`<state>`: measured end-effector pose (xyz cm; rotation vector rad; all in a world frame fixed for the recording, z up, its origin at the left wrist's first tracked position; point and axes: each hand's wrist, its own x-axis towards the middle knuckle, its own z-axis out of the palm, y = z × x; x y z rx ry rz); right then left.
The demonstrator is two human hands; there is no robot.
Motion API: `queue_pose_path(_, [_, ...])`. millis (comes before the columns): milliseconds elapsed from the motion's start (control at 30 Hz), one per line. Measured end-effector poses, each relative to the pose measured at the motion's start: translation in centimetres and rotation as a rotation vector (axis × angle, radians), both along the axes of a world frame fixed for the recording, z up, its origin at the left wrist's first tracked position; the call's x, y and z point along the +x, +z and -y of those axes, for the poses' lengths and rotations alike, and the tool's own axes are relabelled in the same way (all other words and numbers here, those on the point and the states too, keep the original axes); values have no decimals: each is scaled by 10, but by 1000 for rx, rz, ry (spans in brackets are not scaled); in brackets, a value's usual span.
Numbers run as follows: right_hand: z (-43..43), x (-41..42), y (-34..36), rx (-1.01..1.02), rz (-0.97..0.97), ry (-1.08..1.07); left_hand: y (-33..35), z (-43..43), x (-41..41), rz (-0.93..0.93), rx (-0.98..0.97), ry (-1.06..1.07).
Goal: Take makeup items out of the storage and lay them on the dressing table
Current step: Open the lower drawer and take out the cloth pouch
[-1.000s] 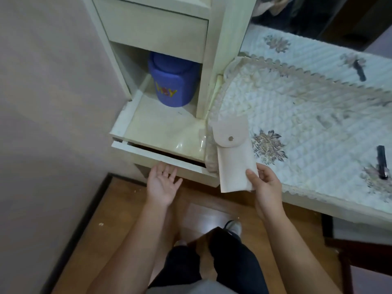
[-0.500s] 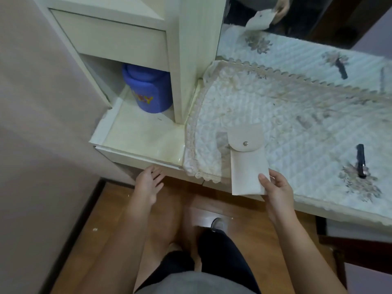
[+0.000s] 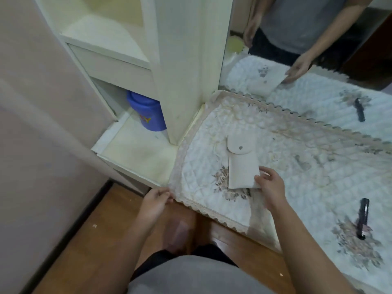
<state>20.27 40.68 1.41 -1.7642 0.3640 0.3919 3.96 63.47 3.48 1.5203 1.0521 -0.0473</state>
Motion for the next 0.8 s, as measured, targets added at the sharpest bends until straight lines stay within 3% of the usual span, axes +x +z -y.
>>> queue_pose_path(100, [5,12,-1,-312,109,112,0,-2,5,-14,50,34])
queue_pose_path(233, [-4,16,8,-423,284,195,0,-9,3,-18,127,39])
queue_pose_path(367, [-38,8,20,-323,349,343,4,-24,6,33,208,60])
queue_pose_path(533, [-83,-4,26,-183,254,485,2,-63,24,78,275,57])
queue_pose_path(800, [-186,-24,41,-58,233,330,11,-145,79,235,348,-108])
